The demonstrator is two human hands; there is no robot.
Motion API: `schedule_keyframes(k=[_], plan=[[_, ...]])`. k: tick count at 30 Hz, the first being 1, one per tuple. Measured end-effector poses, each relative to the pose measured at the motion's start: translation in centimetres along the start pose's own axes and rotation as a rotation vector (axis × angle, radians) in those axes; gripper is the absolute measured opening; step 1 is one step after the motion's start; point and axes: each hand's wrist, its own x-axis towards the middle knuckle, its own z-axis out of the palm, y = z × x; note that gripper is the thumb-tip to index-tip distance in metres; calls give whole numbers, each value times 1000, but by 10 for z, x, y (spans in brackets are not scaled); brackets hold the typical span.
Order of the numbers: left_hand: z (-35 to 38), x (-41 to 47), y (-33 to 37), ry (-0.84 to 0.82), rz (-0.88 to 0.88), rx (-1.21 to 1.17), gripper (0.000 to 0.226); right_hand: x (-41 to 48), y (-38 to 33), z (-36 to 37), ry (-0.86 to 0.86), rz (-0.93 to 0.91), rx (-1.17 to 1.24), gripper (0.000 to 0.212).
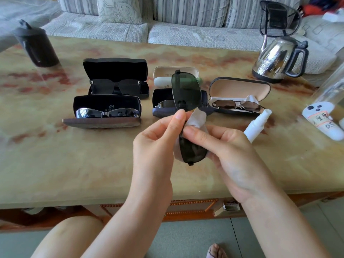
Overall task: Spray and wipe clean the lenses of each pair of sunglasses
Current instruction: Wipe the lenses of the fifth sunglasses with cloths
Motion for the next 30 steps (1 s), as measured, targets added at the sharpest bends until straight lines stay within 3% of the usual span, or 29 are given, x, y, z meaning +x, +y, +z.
schedule_keyframes(k=[4, 14, 20, 30], plan=[[-6, 4, 4, -9, -14, 24, 31, -2, -5, -8, -92, -10, -18, 25], [-1, 0, 2, -55, -16, 40, 30, 1, -3, -7, 39, -47, 7, 34], [-2, 0, 3, -34, 3, 37, 29, 0, -6, -4, -18, -145, -28, 23], [-5, 8, 5, -29, -60, -52, 27, 3, 0, -11, -61, -163, -81, 29]])
